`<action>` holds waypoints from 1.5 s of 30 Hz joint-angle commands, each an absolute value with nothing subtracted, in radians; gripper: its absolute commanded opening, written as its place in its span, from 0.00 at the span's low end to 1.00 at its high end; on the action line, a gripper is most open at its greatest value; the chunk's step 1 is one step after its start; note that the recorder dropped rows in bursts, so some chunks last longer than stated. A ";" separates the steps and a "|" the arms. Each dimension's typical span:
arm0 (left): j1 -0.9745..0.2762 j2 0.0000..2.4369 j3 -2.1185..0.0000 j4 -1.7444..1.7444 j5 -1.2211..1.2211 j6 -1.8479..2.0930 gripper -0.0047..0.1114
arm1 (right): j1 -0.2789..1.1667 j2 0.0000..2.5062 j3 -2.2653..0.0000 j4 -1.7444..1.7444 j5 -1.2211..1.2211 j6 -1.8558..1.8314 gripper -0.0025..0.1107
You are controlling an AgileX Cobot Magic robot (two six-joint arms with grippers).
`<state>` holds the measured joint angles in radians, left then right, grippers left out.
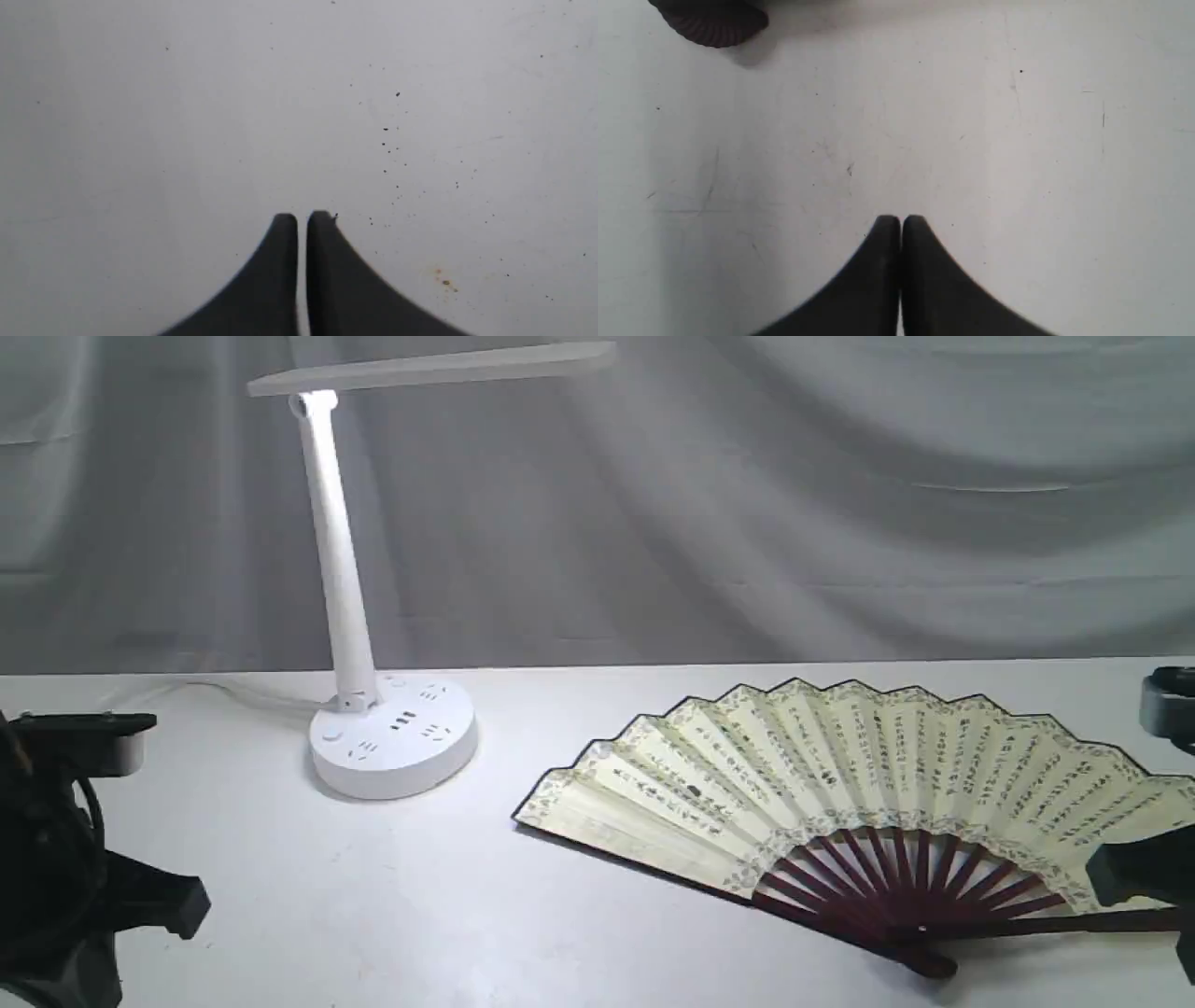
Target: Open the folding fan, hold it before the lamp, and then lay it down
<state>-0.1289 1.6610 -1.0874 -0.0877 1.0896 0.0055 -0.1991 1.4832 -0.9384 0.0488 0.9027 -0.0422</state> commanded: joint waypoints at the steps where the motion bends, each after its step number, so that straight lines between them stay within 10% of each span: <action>1: -0.128 1.652 -1.088 -0.093 1.078 0.012 0.04 | -0.171 1.481 -0.938 0.036 0.908 -0.059 0.02; 22: -0.128 1.564 -1.088 -0.070 1.074 0.068 0.04 | -0.164 1.438 -0.938 0.026 0.921 -0.059 0.02; 45: -0.128 0.897 -1.086 -0.074 1.155 0.053 0.04 | -0.164 0.783 -0.938 0.026 1.017 -0.060 0.02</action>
<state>-0.1289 0.9645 -1.0874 -0.0734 1.1363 0.0593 -0.1665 0.8338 -0.9384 0.0408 0.9980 -0.0521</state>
